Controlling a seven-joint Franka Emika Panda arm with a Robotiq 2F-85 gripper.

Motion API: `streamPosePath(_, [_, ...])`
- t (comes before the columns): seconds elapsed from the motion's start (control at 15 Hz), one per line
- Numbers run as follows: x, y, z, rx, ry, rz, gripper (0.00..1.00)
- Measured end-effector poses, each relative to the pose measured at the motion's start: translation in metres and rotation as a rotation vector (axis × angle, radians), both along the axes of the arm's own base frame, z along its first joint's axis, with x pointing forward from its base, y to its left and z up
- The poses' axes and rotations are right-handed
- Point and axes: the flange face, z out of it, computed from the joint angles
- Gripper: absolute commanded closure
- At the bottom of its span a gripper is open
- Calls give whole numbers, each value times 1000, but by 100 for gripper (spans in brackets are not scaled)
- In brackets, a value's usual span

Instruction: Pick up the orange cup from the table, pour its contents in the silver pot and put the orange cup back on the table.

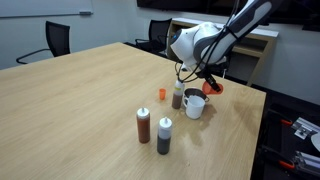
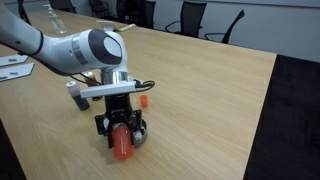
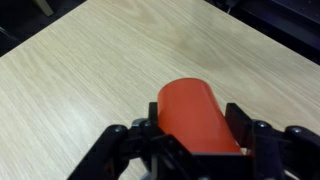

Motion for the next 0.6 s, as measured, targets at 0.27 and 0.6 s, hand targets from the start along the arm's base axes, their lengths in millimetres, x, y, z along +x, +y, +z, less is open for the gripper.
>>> streamPosePath(0.27, [-9,-14,17,141,-71,-162,57])
streamPosePath(0.6, [-29,-16,30,313,-193,-340,57])
